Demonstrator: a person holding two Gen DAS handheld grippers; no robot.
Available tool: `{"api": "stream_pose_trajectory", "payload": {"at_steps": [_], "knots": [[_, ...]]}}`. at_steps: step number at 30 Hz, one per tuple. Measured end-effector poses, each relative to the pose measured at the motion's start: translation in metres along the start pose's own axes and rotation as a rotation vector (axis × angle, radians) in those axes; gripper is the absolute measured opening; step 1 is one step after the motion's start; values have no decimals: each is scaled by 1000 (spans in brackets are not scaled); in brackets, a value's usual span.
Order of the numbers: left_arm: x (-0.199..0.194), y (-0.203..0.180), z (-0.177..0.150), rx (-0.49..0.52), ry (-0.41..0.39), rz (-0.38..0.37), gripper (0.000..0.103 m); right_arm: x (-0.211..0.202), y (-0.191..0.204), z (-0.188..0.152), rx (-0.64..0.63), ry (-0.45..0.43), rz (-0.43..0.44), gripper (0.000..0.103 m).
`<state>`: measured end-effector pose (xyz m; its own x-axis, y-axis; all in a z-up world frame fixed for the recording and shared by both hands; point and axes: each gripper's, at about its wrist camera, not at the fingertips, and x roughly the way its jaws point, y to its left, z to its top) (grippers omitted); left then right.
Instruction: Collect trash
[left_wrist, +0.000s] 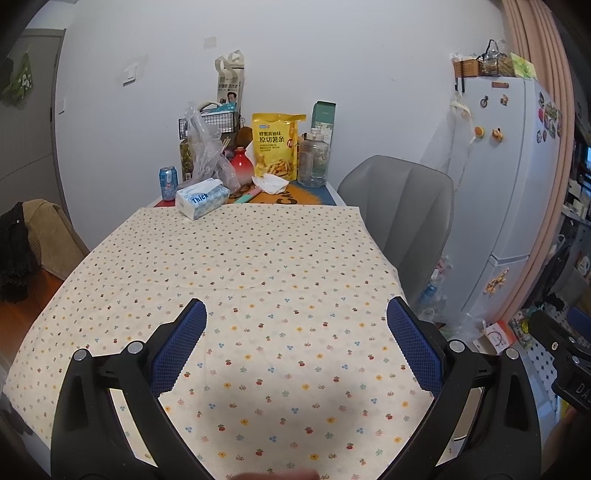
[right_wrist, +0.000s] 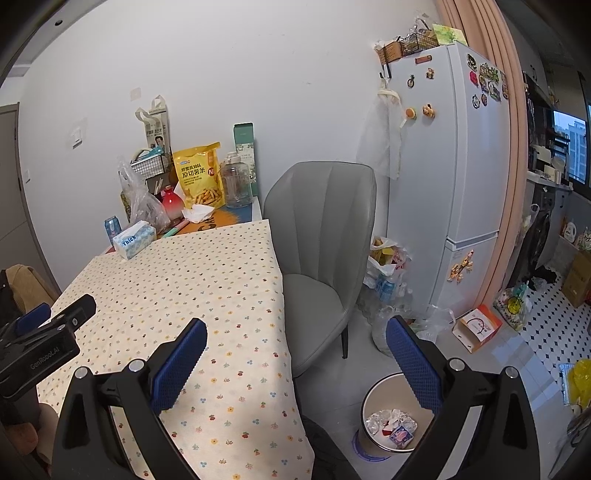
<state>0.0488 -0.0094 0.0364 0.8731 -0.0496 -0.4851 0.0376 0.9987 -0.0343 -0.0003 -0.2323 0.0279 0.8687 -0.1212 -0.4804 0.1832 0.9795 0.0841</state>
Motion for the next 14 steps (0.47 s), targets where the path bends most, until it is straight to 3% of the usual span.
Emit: {"api": "stream_pose_trajectory", "payload": {"at_steps": [14], "knots": [[17, 22, -14, -32, 39, 19, 97, 14, 11, -11, -22, 47, 16, 95]]}}
